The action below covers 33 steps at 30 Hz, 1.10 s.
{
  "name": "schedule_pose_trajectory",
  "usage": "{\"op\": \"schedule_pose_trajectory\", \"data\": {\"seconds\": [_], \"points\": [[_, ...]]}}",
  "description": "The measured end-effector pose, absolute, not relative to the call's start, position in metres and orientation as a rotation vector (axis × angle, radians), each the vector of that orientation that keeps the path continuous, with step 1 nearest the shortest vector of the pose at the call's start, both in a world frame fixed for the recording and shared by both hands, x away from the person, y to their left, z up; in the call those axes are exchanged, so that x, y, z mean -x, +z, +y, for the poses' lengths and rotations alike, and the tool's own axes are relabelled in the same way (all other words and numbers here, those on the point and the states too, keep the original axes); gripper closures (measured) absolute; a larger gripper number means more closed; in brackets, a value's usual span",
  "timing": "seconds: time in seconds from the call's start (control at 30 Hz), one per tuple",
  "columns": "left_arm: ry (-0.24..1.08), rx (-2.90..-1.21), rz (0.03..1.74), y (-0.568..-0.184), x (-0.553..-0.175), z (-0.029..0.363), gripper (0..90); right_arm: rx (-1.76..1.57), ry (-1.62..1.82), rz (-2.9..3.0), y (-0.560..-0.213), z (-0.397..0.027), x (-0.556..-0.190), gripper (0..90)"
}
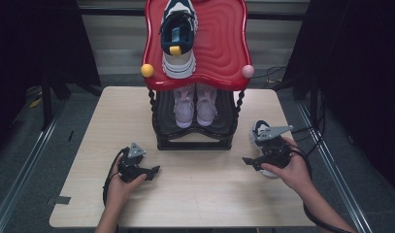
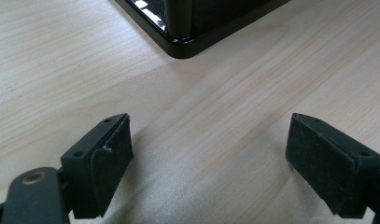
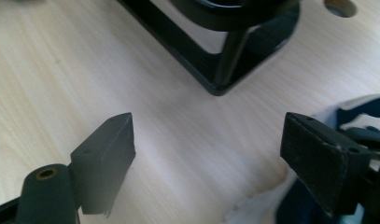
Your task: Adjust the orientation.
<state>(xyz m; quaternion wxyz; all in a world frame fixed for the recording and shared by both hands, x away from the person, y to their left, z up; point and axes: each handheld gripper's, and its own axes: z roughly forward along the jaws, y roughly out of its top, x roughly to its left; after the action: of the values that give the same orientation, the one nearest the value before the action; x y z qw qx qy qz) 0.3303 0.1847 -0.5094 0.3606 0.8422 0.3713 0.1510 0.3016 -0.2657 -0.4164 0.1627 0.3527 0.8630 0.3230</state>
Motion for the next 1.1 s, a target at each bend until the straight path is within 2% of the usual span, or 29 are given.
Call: {"op": "schedule_pose_trajectory", "data": {"seconds": [0.43,0.53,0.6,0.7,0.83,1.1], "points": [[0.389,-2.169,0.958,-0.509,-0.330,0.185,14.1,-1.100,0.853,2.398,-0.417,-0.300,-0.301,19.9],[0.389,-2.171,0.957,-0.509,-0.330,0.185,14.1,-1.113,0.827,2.426,-0.424,-0.305,-0.299,24.8],[0.389,-2.170,0.958,-0.509,-0.330,0.185,14.1,-1.105,0.835,2.472,-0.429,-0.305,-0.298,32.7],[0.389,-2.169,0.958,-0.509,-0.330,0.185,14.1,-1.087,0.816,2.475,-0.433,-0.300,-0.295,34.4],[0.389,-2.170,0.957,-0.509,-0.330,0.185,14.1,-1.082,0.817,2.497,-0.432,-0.297,-0.293,42.9],[0.388,-2.167,0.958,-0.510,-0.330,0.184,14.1,-1.053,0.832,2.532,-0.430,-0.284,-0.287,52.0]]}}
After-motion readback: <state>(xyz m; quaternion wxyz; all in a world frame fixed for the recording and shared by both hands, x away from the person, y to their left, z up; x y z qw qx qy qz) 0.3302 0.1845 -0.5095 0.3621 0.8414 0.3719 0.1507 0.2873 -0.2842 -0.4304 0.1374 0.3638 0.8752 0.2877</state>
